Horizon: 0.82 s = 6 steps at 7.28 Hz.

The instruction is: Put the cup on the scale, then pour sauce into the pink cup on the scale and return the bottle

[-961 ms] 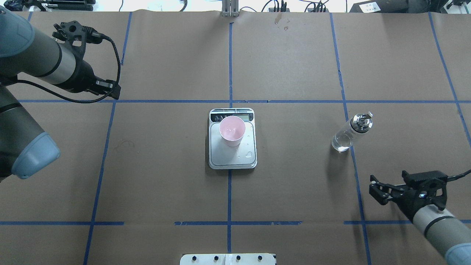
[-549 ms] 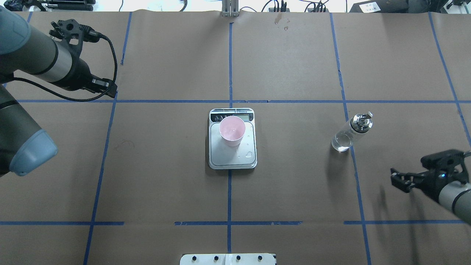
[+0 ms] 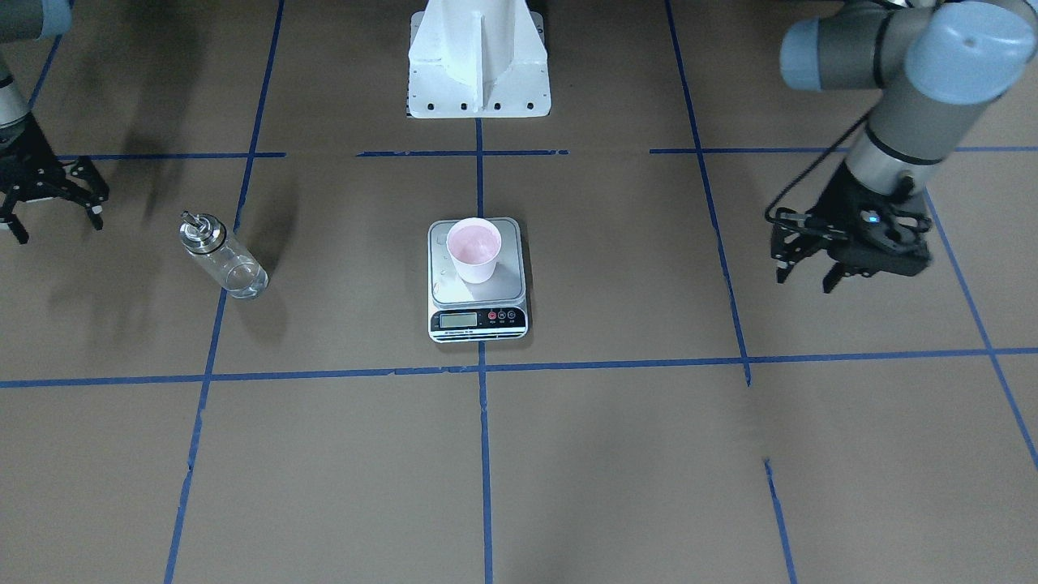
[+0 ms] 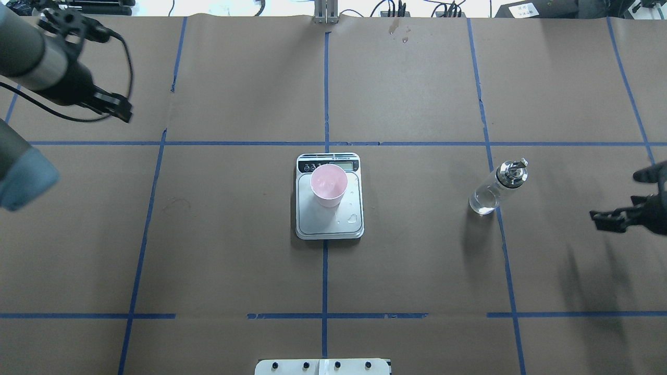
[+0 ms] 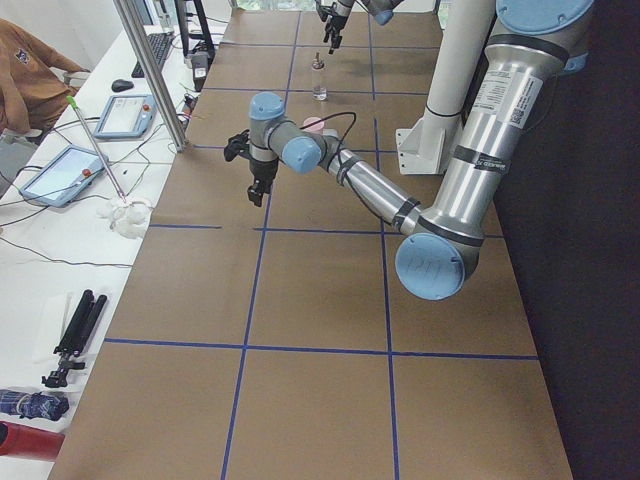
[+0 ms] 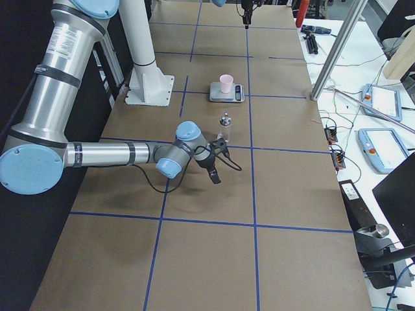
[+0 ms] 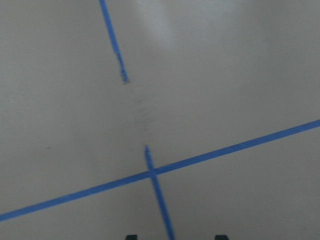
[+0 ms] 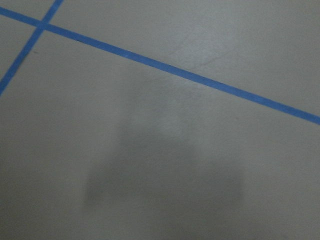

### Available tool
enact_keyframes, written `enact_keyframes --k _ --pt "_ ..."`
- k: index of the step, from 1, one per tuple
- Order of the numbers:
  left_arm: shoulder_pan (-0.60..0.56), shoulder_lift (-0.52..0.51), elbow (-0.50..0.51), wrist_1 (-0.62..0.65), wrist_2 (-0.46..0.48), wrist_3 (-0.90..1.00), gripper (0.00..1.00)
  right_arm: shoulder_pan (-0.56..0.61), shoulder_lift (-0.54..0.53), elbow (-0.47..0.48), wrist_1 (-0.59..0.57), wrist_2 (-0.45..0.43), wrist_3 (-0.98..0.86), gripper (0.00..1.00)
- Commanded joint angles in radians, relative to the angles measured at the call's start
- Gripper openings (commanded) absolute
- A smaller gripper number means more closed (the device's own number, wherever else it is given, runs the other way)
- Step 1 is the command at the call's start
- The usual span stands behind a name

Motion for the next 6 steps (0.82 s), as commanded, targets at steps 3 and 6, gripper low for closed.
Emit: enact_keyframes --k 3,6 --pt "-0.329 0.000 0.319 -0.081 -0.160 0.372 0.61 0.464 0.229 -0.157 -0.500 0.356 -0.572 1.00" --pt "-0.424 -0.031 0.307 0.270 -0.159 0.546 0.66 0.556 0.280 -0.149 -0.784 0.521 -0.731 1.00"
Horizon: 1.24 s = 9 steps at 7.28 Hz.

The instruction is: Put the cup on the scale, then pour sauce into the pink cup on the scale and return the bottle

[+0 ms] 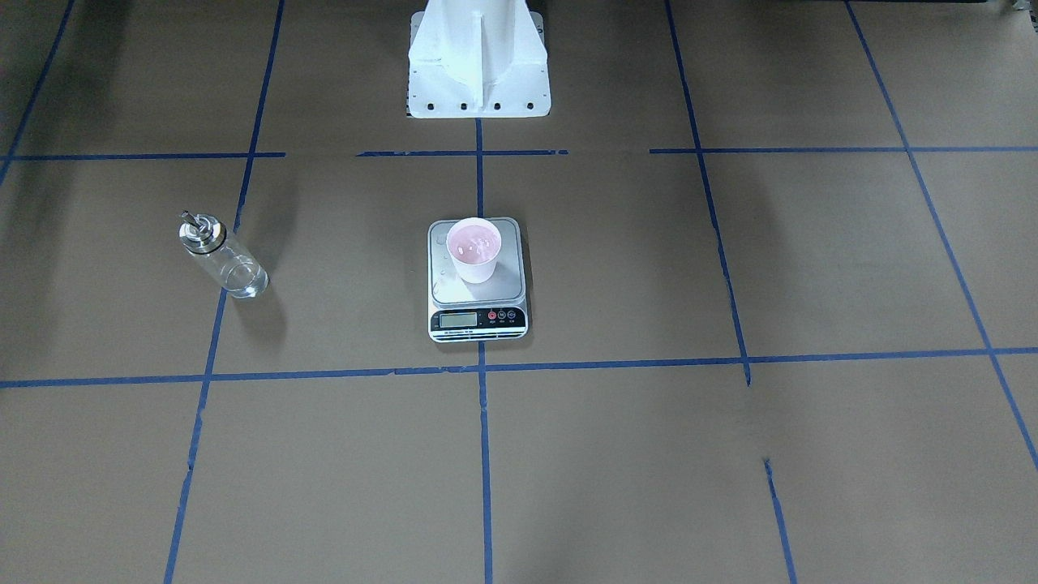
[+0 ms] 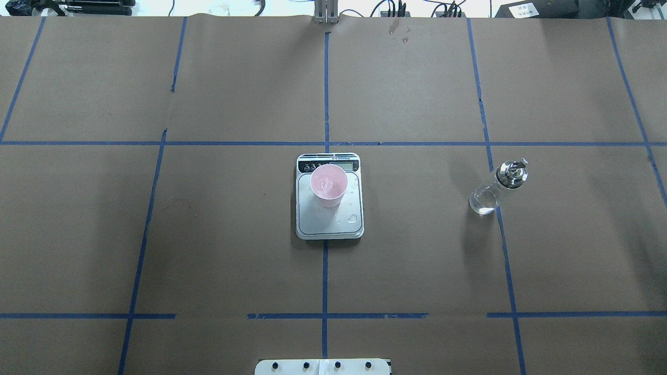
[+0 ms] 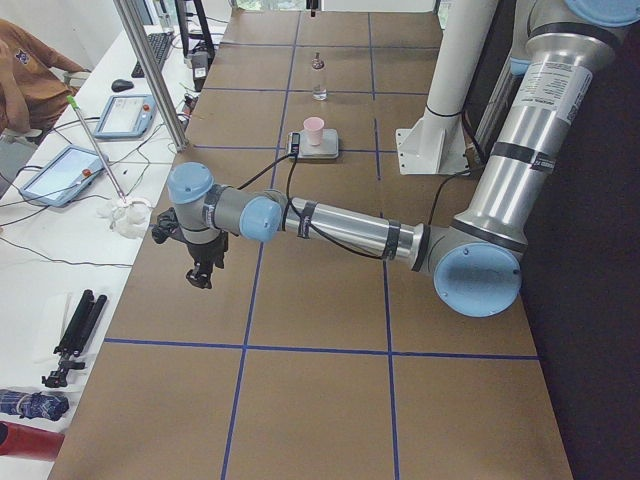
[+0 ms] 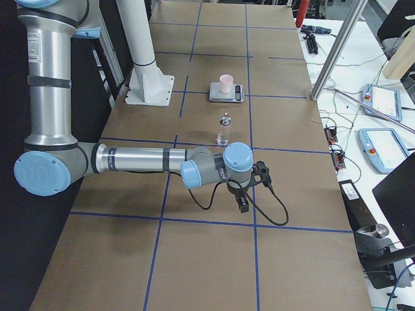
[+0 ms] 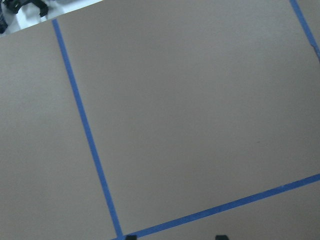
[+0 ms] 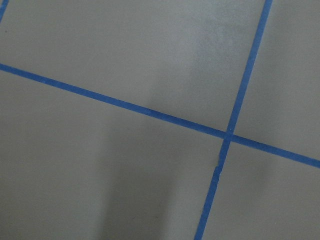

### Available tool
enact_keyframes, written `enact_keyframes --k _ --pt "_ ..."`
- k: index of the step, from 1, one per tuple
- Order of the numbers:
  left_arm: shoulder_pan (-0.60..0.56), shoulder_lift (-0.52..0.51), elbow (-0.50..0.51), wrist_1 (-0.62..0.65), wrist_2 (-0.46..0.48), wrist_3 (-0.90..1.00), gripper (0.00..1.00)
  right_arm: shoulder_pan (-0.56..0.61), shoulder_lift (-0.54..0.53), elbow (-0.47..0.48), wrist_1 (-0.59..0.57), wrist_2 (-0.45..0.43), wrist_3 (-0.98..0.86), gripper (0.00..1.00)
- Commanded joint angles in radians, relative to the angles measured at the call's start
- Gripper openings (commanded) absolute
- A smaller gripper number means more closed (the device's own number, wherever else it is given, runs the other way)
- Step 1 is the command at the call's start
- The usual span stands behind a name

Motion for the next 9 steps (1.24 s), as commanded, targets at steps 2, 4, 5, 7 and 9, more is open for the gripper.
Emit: enact_keyframes --k 2,4,5,7,9 --pt "-0.060 0.008 -0.002 0.177 -0.007 0.155 1.00 -0.003 0.044 0.004 -0.193 0.036 -0.084 1.00" --pt "-0.062 0.135 -0.012 0.083 -0.098 0.155 1.00 -0.009 0.113 -0.002 -0.293 0.006 -0.124 1.00" --pt "-0.067 0.188 -0.093 0.056 -0.157 0.139 1.00 0.018 0.109 0.001 -0.332 -0.002 -0.176 1.00" --pt "-0.065 0.296 -0.224 0.042 -0.156 0.100 1.00 0.022 0.107 0.009 -0.328 -0.055 -0.171 1.00" --pt "-0.064 0.283 -0.211 0.045 -0.147 0.101 1.00 0.022 0.064 0.019 -0.326 -0.123 -0.157 1.00"
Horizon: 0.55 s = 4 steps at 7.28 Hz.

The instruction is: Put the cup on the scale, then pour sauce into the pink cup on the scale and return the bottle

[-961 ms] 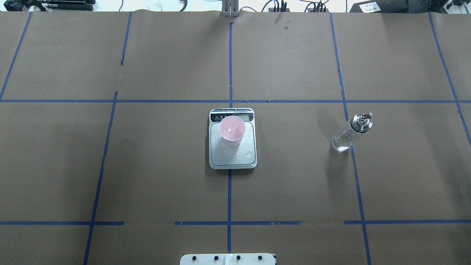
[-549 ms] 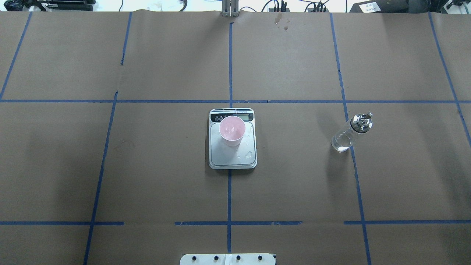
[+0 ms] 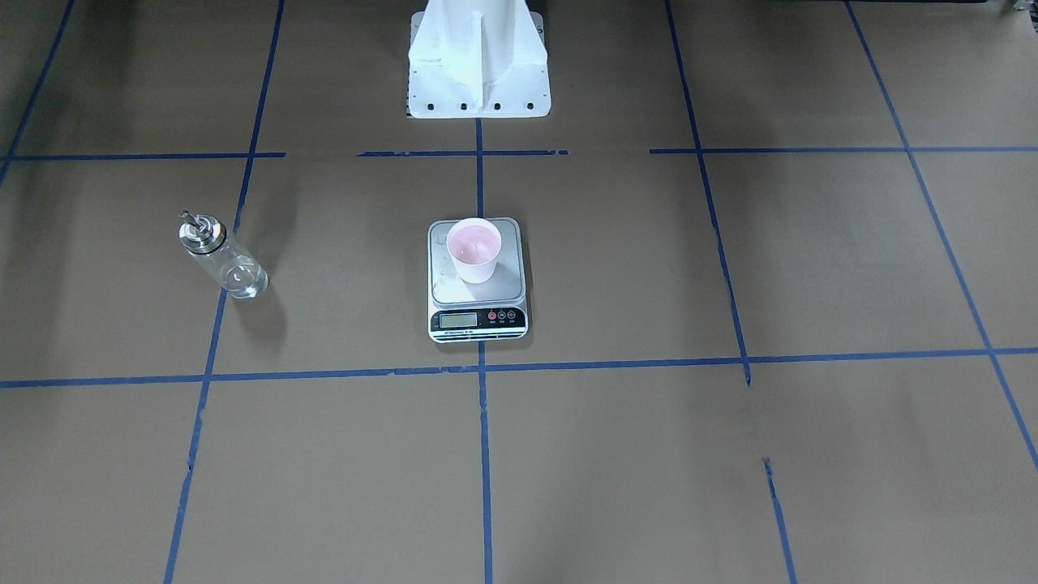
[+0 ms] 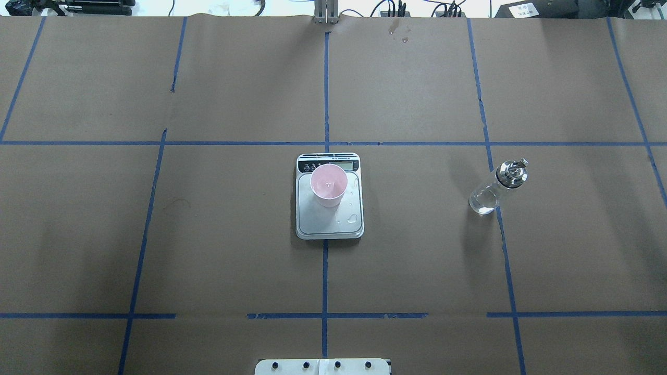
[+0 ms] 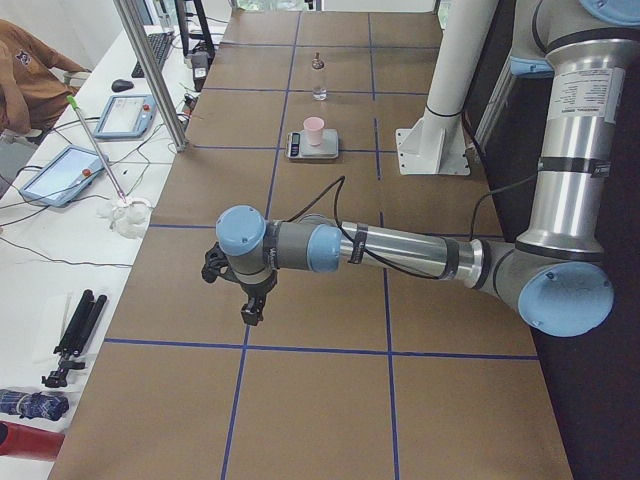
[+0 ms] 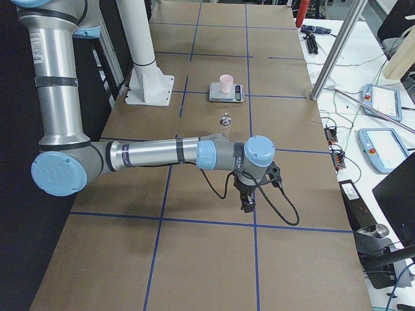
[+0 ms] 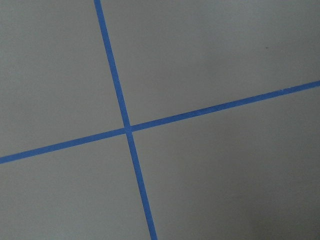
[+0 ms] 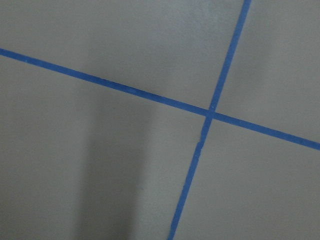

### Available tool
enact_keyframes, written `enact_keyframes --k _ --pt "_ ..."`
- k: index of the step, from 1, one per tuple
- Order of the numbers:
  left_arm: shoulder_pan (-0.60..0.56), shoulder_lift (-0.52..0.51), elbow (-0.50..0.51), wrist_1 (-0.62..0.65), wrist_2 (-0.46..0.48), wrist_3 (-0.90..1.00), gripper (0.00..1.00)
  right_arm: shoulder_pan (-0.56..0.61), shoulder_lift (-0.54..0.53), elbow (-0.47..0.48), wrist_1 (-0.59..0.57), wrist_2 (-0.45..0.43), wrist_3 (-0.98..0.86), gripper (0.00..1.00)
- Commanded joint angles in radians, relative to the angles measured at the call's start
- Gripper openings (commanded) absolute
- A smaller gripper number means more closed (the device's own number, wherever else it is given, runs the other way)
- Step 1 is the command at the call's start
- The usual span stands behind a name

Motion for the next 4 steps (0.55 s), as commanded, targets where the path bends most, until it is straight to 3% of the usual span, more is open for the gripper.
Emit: enact_keyframes --k 1,3,4 --pt "0.002 -0.009 -0.008 0.003 0.013 -0.004 1.00 0.001 -0.028 0.009 0.000 -0.028 0.030 1.00" --pt "-0.002 -0.009 0.005 0.009 0.232 -0.006 1.00 -0.001 -0.028 0.007 0.000 -0.028 0.029 1.00" --pt "-0.004 0.041 -0.004 0.001 0.228 -0.005 1.00 0.001 -0.028 0.007 0.000 -0.026 0.029 1.00"
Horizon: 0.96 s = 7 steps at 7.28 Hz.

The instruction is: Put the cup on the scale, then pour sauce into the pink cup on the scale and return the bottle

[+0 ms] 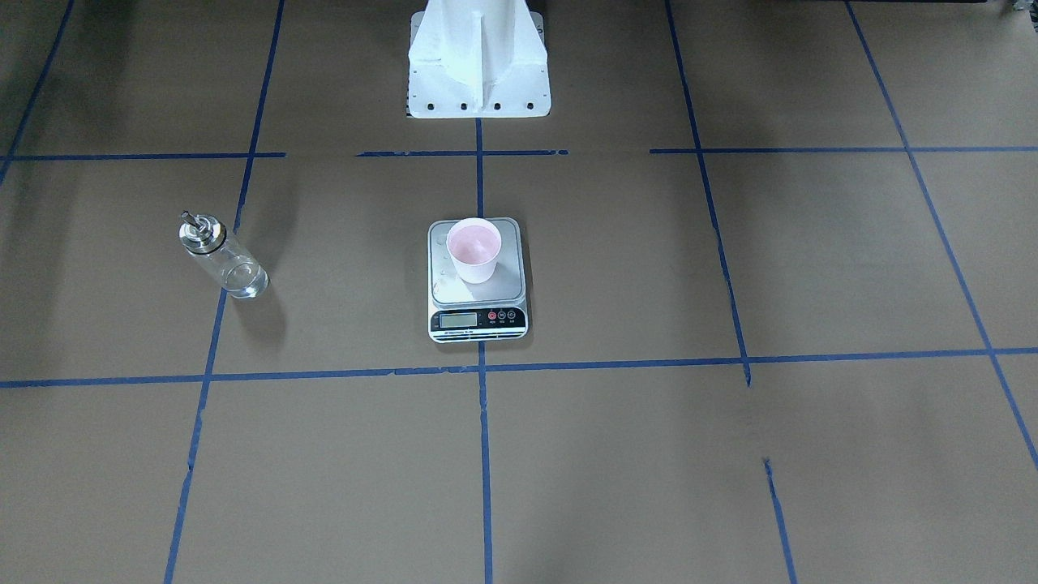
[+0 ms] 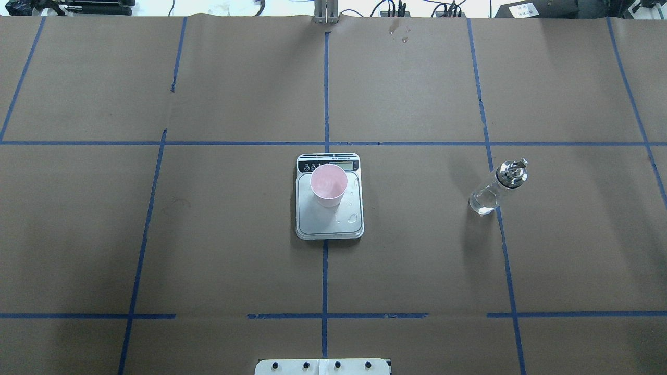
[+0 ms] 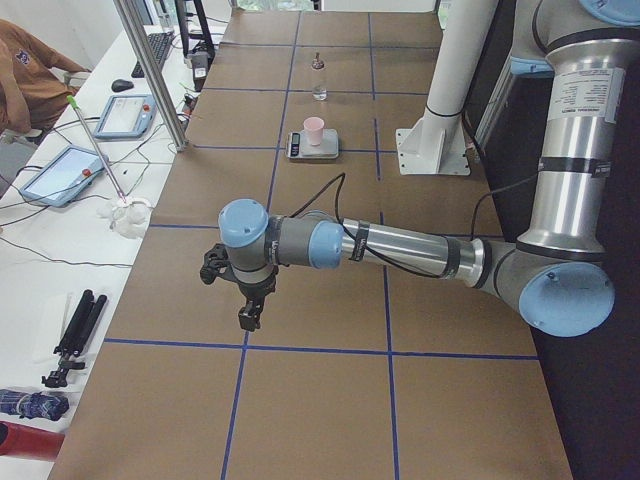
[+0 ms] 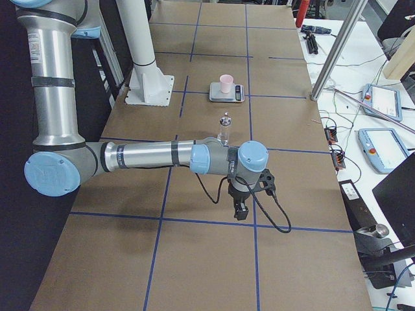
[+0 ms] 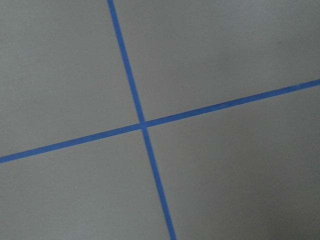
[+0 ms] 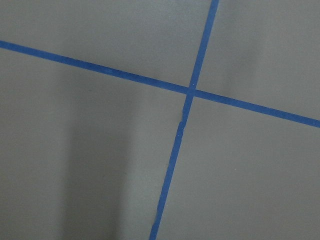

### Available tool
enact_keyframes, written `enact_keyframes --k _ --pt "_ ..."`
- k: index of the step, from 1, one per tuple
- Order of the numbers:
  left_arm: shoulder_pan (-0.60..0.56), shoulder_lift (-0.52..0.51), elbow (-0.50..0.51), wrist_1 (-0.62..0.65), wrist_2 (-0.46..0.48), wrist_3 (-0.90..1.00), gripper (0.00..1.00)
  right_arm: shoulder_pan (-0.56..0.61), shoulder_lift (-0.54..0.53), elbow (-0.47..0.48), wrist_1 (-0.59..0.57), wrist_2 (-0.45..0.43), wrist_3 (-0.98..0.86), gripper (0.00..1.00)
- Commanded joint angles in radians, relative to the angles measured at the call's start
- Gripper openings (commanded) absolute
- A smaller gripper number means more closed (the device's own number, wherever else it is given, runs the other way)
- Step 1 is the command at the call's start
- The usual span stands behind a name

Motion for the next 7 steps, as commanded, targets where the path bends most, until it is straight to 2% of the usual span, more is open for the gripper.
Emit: enact_keyframes --k 1,3,7 --pt "0.000 0.059 0.008 -0.028 -0.021 -0.029 1.00 0.000 -0.001 0.000 0.000 0.001 -0.002 1.00" --pt "0.000 0.049 0.009 -0.029 -0.047 -0.093 1.00 0.000 -0.001 -0.001 0.000 0.001 -0.007 1.00" --pt "0.000 0.049 0.005 -0.033 -0.048 -0.084 1.00 0.000 -0.008 -0.001 0.000 0.004 -0.009 1.00"
